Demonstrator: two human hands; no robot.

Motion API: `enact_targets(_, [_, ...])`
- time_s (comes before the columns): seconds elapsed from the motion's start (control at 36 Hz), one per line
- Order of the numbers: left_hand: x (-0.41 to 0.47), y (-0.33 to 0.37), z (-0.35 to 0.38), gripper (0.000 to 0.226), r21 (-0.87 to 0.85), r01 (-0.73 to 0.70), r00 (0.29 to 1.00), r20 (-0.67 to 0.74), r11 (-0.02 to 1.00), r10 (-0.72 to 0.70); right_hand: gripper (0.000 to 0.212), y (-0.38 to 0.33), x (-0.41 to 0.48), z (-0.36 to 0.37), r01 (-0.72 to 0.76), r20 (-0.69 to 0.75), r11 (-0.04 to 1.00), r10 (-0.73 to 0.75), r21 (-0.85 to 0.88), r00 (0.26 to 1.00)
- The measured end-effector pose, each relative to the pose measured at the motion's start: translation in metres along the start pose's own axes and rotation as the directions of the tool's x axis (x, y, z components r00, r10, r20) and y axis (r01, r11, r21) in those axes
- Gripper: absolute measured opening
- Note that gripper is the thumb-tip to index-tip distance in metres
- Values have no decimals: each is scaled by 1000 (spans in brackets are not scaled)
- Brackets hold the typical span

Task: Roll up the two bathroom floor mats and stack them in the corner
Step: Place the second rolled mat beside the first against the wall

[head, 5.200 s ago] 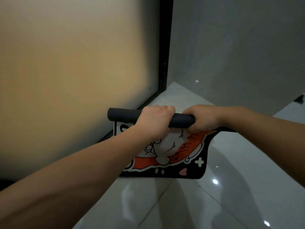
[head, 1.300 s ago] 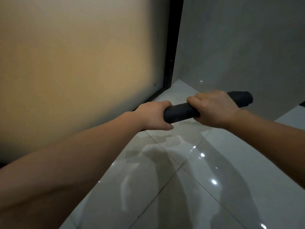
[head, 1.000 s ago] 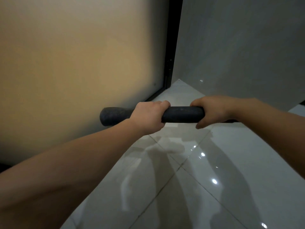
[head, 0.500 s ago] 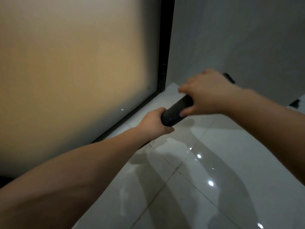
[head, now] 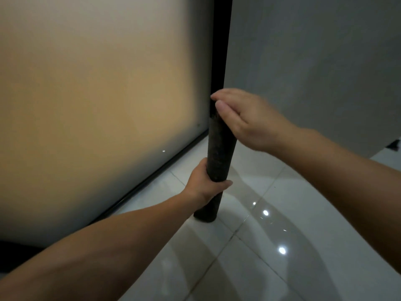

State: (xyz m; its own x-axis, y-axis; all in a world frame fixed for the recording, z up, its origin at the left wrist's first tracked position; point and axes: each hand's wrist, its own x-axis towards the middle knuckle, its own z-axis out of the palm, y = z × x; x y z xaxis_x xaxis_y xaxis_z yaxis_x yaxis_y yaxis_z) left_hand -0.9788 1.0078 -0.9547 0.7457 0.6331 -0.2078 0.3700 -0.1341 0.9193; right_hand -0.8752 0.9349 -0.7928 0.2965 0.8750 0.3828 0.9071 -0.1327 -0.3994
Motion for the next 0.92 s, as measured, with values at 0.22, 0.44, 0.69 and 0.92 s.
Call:
enact_targets(0.22, [-6, -4, -8, 66, 5, -49, 998, -34, 999, 49, 41, -2, 1, 18, 3, 118, 993, 12, -119, 993])
enact_targets(0.44, [-9, 0, -6, 65, 25, -59, 997, -44, 998, 60, 52, -13, -4, 34, 72, 176, 989, -48, -133, 983])
enact_targets(0.69, [-33, 23, -54, 43, 277, -67, 998, 9, 959, 67, 54, -51, 59, -13, 90, 611, 886, 236, -455, 756])
enact_targets(0.92, [-100, 1, -142, 35, 562, -13, 999, -25, 827, 33, 57, -103, 117, 57, -23, 903, 915, 402, -403, 153])
